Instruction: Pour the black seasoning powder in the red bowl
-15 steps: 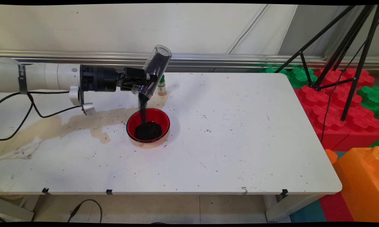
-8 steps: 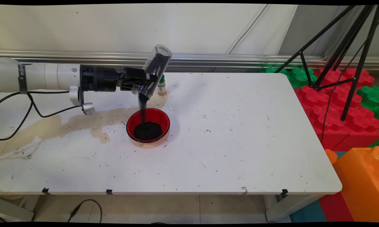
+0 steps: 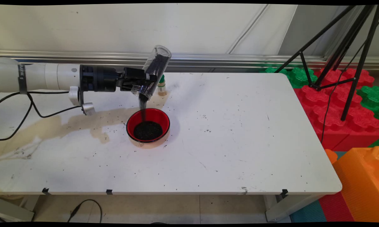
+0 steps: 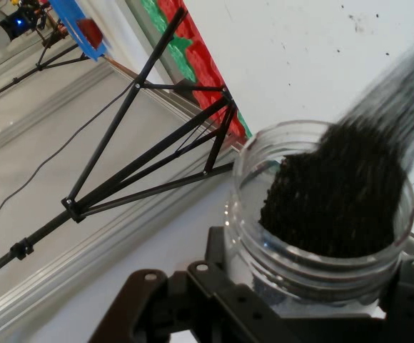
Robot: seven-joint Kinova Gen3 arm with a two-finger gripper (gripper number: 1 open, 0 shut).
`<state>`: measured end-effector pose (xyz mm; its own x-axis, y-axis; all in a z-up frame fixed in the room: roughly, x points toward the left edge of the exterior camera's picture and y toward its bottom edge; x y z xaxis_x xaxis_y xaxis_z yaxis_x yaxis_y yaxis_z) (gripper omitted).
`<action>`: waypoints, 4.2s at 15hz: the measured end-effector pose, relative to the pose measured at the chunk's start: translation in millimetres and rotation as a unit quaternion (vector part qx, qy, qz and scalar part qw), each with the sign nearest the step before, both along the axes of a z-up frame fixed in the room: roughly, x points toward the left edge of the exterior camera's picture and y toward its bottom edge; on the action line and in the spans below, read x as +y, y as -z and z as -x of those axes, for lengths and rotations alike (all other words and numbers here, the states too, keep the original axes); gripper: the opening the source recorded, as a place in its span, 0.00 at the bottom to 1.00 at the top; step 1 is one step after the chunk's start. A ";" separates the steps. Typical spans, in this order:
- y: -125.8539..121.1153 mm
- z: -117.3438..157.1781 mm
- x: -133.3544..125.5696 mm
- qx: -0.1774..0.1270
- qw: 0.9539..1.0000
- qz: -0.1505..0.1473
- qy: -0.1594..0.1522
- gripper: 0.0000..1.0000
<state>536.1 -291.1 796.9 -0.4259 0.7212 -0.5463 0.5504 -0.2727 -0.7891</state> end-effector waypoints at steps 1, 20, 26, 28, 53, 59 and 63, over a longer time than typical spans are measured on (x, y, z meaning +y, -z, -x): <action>0.0 0.0 0.0 0.000 1.000 -0.001 0.000 0.00; -2.0 -2.2 1.2 0.037 0.998 -0.038 -0.018 0.00; -3.9 -2.6 4.8 0.063 0.996 -0.065 -0.021 0.00; -4.7 -2.5 5.7 0.071 0.995 -0.074 -0.022 0.00; -29.2 -10.9 13.2 0.254 0.920 -0.288 -0.081 0.00; -39.6 -16.6 12.9 0.330 0.856 -0.381 -0.118 0.00; -44.6 -20.3 11.2 0.371 0.807 -0.436 -0.143 0.00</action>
<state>556.4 -279.9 841.4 -0.6196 0.5080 0.5984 -0.2197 0.6197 -0.7535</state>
